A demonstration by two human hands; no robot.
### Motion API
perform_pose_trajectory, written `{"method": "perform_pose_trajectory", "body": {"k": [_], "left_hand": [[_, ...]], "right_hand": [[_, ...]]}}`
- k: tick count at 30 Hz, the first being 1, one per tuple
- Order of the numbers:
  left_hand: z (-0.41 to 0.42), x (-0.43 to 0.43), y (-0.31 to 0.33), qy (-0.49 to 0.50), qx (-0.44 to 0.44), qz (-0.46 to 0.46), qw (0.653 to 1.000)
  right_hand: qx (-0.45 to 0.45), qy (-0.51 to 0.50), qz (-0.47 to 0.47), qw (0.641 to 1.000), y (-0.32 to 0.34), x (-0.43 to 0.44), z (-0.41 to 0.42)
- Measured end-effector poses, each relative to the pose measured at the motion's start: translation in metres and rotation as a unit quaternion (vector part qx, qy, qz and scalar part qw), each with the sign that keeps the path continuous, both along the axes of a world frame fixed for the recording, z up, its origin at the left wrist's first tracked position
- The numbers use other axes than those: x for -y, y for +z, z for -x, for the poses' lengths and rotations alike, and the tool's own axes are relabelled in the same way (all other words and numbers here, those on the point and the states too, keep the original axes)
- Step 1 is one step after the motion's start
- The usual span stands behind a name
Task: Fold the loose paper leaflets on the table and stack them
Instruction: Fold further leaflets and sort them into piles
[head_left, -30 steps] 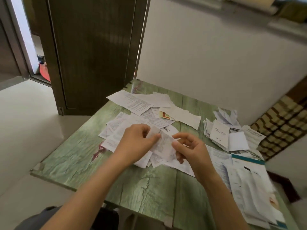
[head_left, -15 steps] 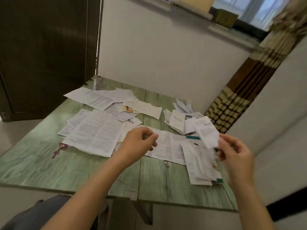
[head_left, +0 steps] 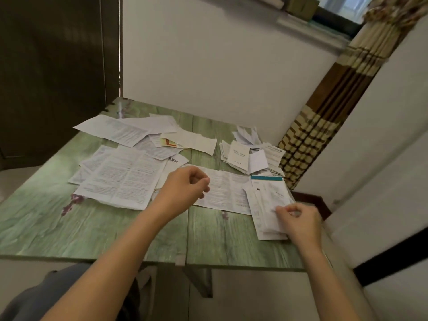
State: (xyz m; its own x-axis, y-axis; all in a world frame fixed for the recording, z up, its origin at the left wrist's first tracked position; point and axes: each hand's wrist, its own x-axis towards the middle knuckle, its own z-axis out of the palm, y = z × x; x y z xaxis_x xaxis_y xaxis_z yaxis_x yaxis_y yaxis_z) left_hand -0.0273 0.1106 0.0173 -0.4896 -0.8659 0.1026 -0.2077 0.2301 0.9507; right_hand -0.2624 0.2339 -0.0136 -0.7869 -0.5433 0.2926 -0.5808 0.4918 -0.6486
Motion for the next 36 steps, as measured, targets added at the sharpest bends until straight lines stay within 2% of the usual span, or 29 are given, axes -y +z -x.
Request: {"method": "perform_pose_trajectory", "body": {"k": [7, 11, 15, 17, 20, 27, 30, 33, 36], "left_hand": [[-0.007, 0.007, 0.001, 0.033, 0.018, 0.022, 0.999], [-0.014, 0.014, 0.000, 0.089, 0.051, 0.062, 0.993], [-0.032, 0.027, -0.004, 0.154, 0.088, 0.088, 0.980], [-0.049, 0.036, -0.006, 0.179, 0.126, 0.101, 0.971], [-0.060, 0.044, -0.013, 0.189, 0.175, 0.111, 0.960], [-0.084, 0.064, -0.030, 0.114, 0.342, 0.083, 0.929], [-0.083, 0.064, -0.036, 0.089, 0.402, 0.116, 0.904], [-0.086, 0.070, -0.037, 0.101, 0.410, 0.130, 0.897], [-0.090, 0.075, -0.033, 0.104, 0.377, 0.113, 0.914]], "right_hand": [[0.034, 0.011, 0.053, 0.998, 0.017, -0.005, -0.006], [-0.039, 0.042, 0.135, 0.989, 0.026, 0.010, -0.049], [-0.034, 0.203, 0.081, 0.975, 0.006, 0.044, -0.106], [0.000, 0.287, 0.047, 0.957, -0.003, 0.068, -0.133], [0.003, 0.368, 0.011, 0.930, -0.003, 0.100, -0.150], [0.034, 0.465, -0.084, 0.881, -0.002, 0.159, -0.168], [0.039, 0.504, -0.106, 0.857, -0.012, 0.161, -0.169], [0.063, 0.524, -0.093, 0.845, -0.017, 0.165, -0.165], [0.066, 0.516, -0.050, 0.853, -0.019, 0.163, -0.161]]}}
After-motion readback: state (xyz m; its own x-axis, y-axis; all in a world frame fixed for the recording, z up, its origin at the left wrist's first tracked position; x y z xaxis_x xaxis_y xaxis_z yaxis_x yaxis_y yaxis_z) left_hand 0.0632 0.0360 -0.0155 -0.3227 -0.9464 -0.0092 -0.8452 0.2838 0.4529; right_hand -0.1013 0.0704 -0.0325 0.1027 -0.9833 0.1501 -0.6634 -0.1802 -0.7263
